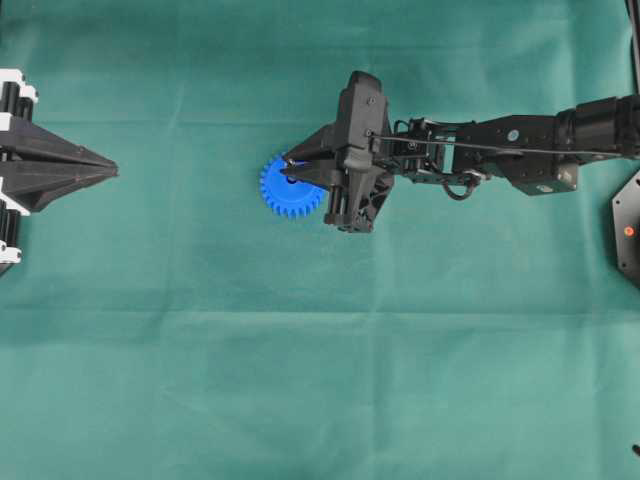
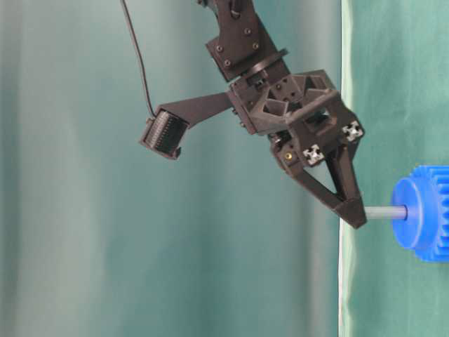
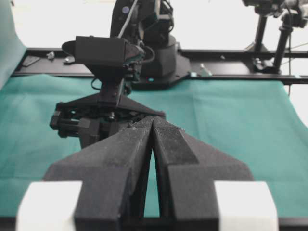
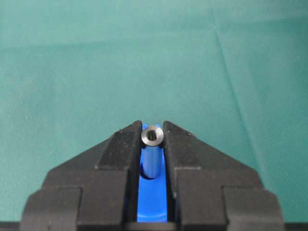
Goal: Insert the shaft placed at a random location into the center hole of the medium gear at another random location.
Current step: 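Align the shaft over the gear hole and lower it in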
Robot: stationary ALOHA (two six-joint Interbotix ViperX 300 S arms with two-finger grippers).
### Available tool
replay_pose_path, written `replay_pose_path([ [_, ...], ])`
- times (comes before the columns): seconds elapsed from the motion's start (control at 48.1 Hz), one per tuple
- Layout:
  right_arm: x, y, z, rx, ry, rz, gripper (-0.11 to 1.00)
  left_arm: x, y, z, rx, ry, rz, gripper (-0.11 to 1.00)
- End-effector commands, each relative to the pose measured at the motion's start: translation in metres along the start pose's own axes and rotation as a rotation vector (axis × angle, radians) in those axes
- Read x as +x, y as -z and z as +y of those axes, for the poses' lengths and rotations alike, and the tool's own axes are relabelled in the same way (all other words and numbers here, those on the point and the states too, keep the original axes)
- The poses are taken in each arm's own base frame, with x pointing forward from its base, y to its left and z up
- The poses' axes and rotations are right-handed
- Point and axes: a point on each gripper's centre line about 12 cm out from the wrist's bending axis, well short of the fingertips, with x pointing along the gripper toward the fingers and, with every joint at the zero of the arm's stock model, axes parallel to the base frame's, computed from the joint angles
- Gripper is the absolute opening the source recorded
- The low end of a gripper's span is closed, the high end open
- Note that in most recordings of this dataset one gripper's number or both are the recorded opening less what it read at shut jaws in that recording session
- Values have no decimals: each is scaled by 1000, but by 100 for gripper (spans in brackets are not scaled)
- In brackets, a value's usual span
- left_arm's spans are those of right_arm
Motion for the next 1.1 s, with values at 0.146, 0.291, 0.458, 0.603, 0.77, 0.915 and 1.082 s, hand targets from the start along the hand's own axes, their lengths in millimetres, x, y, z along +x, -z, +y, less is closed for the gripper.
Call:
replay_pose_path([
  [0.146, 4, -9, -1, 15, 5, -43, 14, 3, -9, 0, 2, -1, -23, 0],
  [0.291, 9, -2, -1, 17, 7, -35, 14, 3, -9, 0, 2, -1, -23, 0],
  [0.458, 14, 6, -1, 18, 8, -17, 14, 3, -9, 0, 2, -1, -23, 0],
  [0.603, 18, 12, -1, 18, 8, -6, 14, 3, -8, 0, 0, -1, -21, 0],
  [0.77, 19, 15, -1, 18, 9, 2, 14, 3, -9, 0, 2, -1, -23, 0],
  [0.915, 19, 15, -1, 16, 8, 2, 14, 3, -8, 0, 2, -1, -18, 0],
  [1.082, 18, 15, 0, 14, 7, 5, 14, 3, -8, 0, 2, -1, -18, 0],
])
